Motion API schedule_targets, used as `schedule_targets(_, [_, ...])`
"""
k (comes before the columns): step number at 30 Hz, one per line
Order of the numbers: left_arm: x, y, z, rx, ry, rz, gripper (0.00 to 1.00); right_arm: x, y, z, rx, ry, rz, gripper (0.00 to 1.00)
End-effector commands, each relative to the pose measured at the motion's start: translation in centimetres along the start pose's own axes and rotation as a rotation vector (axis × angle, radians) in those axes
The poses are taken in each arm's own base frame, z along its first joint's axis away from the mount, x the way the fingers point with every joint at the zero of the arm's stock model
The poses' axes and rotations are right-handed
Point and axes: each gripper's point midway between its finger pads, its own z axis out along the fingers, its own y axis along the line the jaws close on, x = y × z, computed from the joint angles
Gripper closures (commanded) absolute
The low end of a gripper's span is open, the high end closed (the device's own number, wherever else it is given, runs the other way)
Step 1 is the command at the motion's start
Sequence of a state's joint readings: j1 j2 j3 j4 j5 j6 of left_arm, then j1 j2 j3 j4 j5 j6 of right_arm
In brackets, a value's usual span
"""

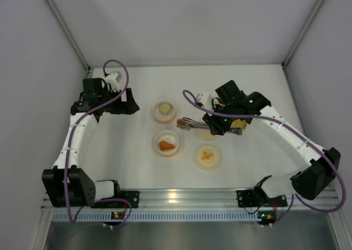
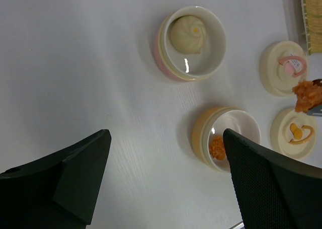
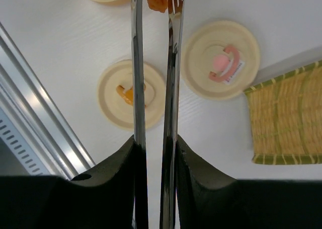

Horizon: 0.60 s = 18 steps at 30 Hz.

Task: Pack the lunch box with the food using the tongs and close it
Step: Pick up the fake food from the plate, then place the fake food in the packing box.

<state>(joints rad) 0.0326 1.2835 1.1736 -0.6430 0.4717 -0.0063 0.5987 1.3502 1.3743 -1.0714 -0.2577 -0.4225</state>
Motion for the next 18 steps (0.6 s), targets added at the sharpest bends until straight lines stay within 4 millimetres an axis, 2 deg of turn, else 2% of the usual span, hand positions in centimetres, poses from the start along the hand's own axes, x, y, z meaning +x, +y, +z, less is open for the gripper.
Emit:
schedule_targets(1, [-1.1, -0.5, -0.7, 0.011, -0.064, 0.006, 0.02, -2.2, 2.7, 1.2, -0.062, -0.051, 0.024, 1.0])
schedule_targets(4, [-0.8, -0.4, -0.7, 0.008, -0.057, 0.007, 0.02, -2.9, 4.3, 2.7, -0.087, -0.042, -0.016, 1.0])
schedule_targets(5, [-0.6, -0.3, -0.6, 0.005, -0.053, 0.008, 0.02, -3.2, 5.3, 3.2, -0.1, -0.036, -0.043, 1.0])
schedule_targets(8, [-0.6, -0.2, -0.8, -0.004, -0.055, 0.012, 0.02, -3.6, 6.5, 4.3, -0.109, -0.026, -0.058, 1.0])
schedule_targets(15, [-0.8, -0.3, -0.7, 0.0, -0.059, 0.012, 0.02, -5.1, 6.5, 5.7, -0.08, -0.01, -0.053, 1.0])
schedule_targets(18, [-0.9, -0.3, -0.8, 0.002, -0.061, 0.014, 0.02, -5.0, 6.0, 6.4, -0.055, 0.018, -0.042, 1.0])
